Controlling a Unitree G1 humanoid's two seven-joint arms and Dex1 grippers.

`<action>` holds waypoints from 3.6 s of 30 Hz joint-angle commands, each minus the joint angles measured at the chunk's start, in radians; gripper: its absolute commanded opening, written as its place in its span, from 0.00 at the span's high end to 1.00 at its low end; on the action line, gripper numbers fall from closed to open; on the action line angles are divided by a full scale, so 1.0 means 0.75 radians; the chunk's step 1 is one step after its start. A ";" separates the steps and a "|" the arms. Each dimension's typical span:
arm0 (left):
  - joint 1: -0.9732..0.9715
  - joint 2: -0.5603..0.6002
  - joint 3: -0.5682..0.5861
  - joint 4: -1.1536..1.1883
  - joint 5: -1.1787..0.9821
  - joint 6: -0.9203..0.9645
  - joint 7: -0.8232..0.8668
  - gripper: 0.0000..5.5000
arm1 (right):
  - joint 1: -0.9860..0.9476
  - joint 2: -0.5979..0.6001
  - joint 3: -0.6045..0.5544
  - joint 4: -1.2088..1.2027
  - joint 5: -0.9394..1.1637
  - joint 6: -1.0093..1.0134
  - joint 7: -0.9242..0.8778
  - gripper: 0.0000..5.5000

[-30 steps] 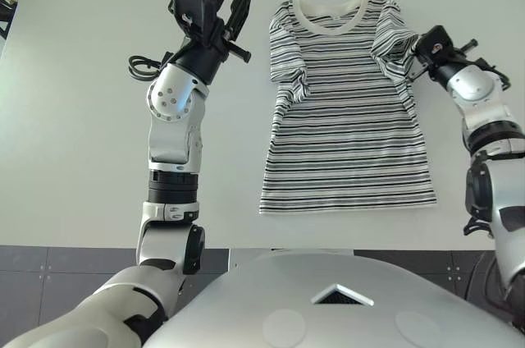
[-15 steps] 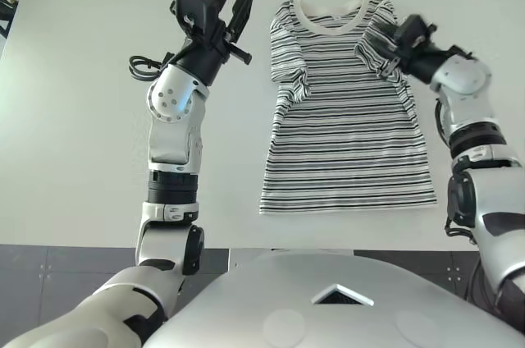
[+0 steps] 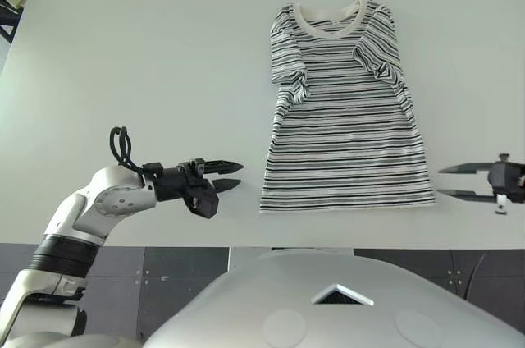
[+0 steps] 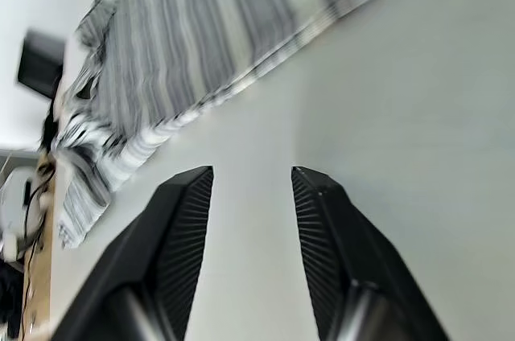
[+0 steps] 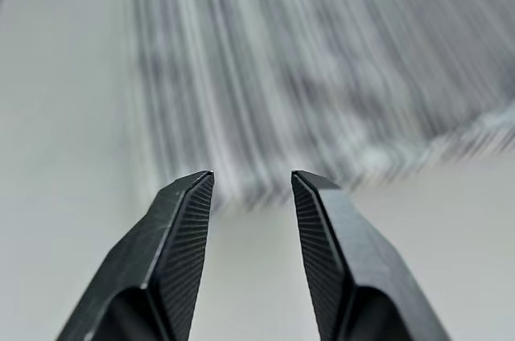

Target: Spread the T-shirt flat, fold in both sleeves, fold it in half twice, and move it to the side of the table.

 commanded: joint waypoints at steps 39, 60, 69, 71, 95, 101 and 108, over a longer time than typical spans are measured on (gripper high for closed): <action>-0.108 -0.156 -0.386 0.042 0.320 0.031 0.172 0.98 | -0.042 -0.067 0.514 0.140 -0.435 -0.708 -0.647 0.98; -0.040 0.079 -0.207 -0.675 -1.229 1.052 -0.631 0.98 | 0.147 -0.125 0.137 -0.466 0.548 0.183 0.002 0.98; -0.297 -0.280 -0.013 -0.268 -0.860 0.920 -0.294 0.98 | -0.322 0.255 0.150 -0.243 0.306 0.170 -0.237 0.98; -0.356 -0.341 0.025 -0.187 -0.829 0.902 -0.241 0.98 | -0.419 0.330 0.151 -0.171 0.218 0.128 -0.310 0.98; -0.510 -0.539 0.090 0.168 -0.643 0.722 -0.125 0.98 | -0.336 0.522 0.332 -0.328 0.065 0.559 -0.382 0.76; -0.507 -0.548 0.087 0.168 -0.631 0.721 -0.116 0.98 | -0.286 0.514 0.332 -0.508 0.076 0.731 -0.422 0.76; -0.512 -0.564 0.086 0.171 -0.619 0.724 -0.114 0.98 | -0.272 0.506 0.307 -0.595 0.094 0.794 -0.430 0.76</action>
